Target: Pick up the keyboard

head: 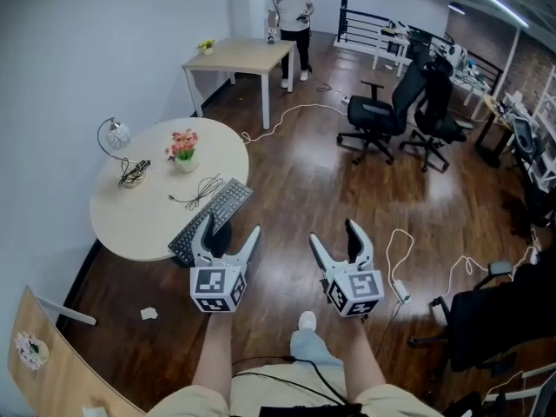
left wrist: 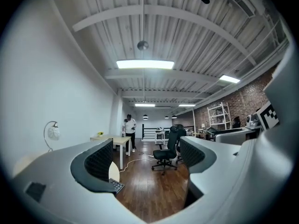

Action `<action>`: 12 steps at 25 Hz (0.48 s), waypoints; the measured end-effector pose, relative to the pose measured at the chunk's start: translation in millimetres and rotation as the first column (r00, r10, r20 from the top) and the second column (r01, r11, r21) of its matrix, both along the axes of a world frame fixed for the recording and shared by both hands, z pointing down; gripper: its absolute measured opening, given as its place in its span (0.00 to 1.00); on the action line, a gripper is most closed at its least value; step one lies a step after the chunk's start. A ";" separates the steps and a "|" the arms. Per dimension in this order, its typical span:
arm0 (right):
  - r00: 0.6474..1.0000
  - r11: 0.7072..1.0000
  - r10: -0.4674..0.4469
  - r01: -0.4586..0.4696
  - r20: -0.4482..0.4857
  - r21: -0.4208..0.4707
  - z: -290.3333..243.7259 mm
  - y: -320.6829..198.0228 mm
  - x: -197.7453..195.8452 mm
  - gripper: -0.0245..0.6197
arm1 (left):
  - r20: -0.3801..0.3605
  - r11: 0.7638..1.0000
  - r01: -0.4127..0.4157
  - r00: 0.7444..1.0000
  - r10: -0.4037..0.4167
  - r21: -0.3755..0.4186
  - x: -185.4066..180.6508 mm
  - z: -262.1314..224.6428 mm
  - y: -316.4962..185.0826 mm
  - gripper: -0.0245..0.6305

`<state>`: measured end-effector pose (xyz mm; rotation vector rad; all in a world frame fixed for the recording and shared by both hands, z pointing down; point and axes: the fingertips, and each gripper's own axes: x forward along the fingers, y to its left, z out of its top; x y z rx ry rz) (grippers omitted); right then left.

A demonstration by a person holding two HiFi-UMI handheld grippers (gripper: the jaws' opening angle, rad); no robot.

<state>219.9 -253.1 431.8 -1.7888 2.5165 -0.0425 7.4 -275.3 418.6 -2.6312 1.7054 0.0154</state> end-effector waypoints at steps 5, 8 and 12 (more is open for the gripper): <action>0.999 1.000 0.007 -0.008 0.050 0.024 -20.2 -95.0 65.5 0.64 | -0.010 0.999 -0.021 1.000 0.022 0.050 79.6 -28.9 -86.8 0.69; 0.997 0.999 0.012 -0.015 0.070 0.043 -35.8 -132.9 102.5 0.64 | 0.004 0.997 -0.049 0.999 0.049 0.061 128.9 -39.3 -121.7 0.69; 0.995 0.999 0.020 -0.024 0.096 0.038 -26.2 -165.7 134.4 0.64 | 0.036 0.997 -0.063 0.997 0.061 0.051 162.1 -30.0 -155.1 0.69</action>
